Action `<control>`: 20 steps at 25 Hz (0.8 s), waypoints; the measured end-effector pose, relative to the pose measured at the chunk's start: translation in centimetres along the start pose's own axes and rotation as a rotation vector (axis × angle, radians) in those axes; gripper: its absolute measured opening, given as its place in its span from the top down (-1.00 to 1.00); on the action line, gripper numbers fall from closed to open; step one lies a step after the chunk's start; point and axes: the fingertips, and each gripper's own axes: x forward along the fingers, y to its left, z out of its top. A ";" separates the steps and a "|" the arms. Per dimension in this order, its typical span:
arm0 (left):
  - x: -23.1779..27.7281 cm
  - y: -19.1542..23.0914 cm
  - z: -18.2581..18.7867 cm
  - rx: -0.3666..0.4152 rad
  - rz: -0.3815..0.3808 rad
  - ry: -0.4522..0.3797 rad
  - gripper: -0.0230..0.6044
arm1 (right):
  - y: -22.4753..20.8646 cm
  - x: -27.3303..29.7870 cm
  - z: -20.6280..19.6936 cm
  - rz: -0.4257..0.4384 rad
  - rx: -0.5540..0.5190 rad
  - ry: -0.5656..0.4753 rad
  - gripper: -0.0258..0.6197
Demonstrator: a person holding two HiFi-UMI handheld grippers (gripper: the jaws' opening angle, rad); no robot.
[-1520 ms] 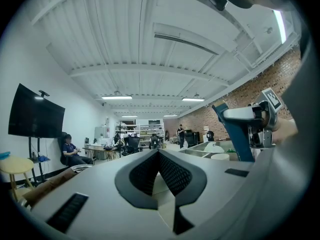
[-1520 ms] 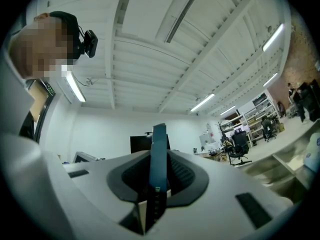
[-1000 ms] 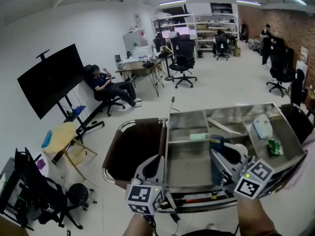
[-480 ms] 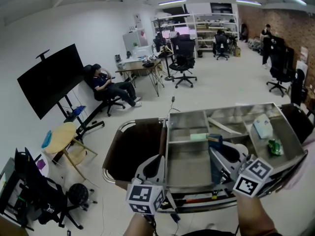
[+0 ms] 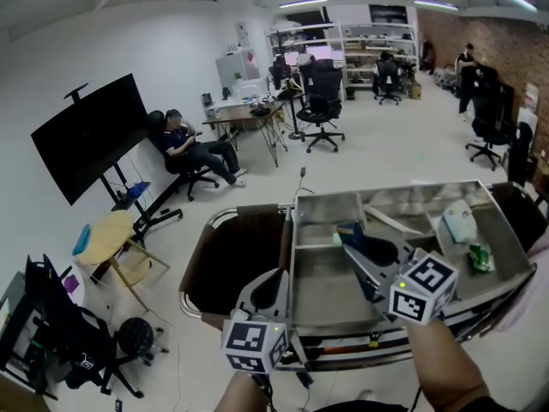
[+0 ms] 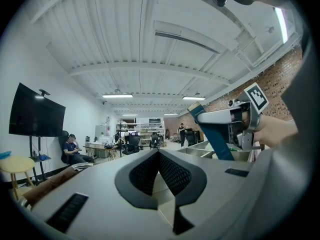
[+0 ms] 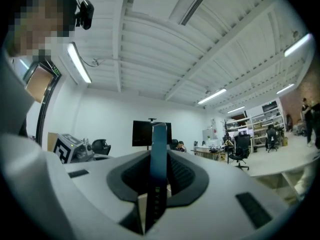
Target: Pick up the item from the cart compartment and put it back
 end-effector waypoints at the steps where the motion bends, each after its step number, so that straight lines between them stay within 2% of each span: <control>1: 0.0 0.0 0.0 0.000 0.000 0.002 0.93 | -0.1 0.6 -0.1 0.006 -0.014 0.023 0.63; 4: 0.0 0.0 0.0 -0.003 0.001 0.003 0.93 | -0.4 2.5 -0.9 0.020 -0.036 0.104 0.63; 12: 0.0 0.2 -0.1 0.000 0.010 0.005 0.93 | -1.4 7.0 -6.0 0.041 0.004 0.299 0.63; 20: -0.1 0.4 -0.1 -0.011 0.007 -0.003 0.93 | -0.5 10.1 -14.7 0.059 -0.012 0.620 0.63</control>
